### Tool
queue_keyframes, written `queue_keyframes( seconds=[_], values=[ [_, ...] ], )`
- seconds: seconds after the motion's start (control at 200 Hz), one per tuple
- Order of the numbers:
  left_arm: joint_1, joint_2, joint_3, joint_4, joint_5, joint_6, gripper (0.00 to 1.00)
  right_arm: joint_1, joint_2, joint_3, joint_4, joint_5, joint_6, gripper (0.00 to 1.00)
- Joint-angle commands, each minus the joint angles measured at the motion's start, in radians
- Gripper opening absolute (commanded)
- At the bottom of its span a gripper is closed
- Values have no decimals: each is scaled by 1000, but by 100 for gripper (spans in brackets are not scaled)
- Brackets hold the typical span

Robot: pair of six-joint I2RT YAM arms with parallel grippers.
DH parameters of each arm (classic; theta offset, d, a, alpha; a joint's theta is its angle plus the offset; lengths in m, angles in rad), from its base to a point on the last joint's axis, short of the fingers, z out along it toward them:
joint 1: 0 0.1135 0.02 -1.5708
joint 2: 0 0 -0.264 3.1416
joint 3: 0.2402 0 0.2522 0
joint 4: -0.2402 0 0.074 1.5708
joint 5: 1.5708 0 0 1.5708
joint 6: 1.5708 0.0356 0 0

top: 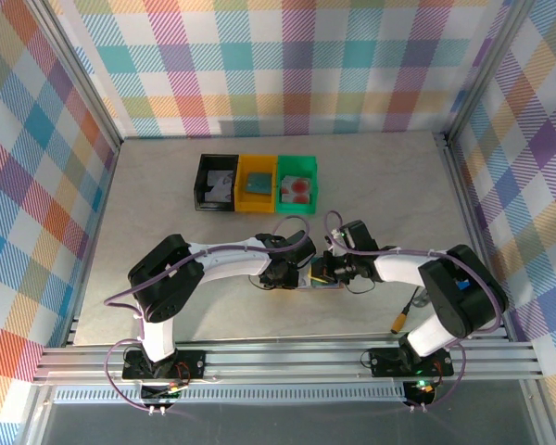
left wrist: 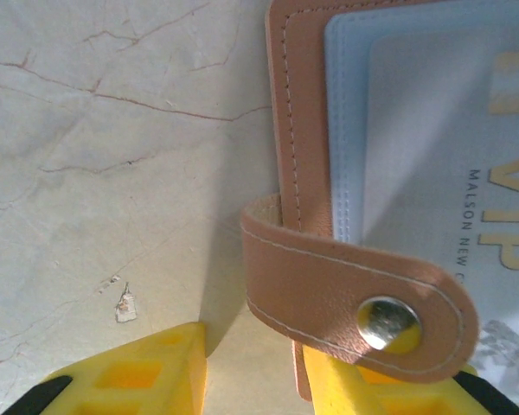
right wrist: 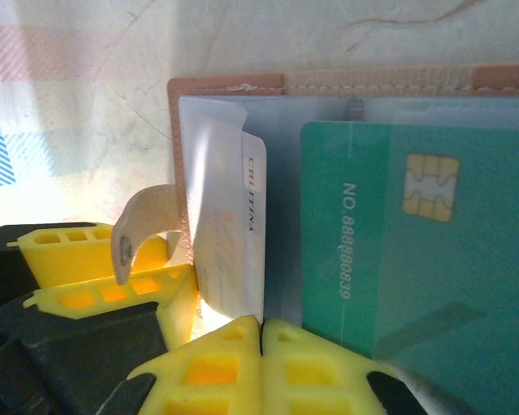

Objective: Take the credit cards out of the card holder

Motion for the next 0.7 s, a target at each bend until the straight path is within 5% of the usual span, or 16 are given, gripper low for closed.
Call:
queue_keyframes(
  seconds=[0.0,0.695],
  values=[
    [-11,134,-54,120,158,-8,35,6,-44,-13,-25,21,-9,0],
    [-11,135,-53,119,160,-6,35,-18,-182,-19,-157,102,-44,0]
  ],
)
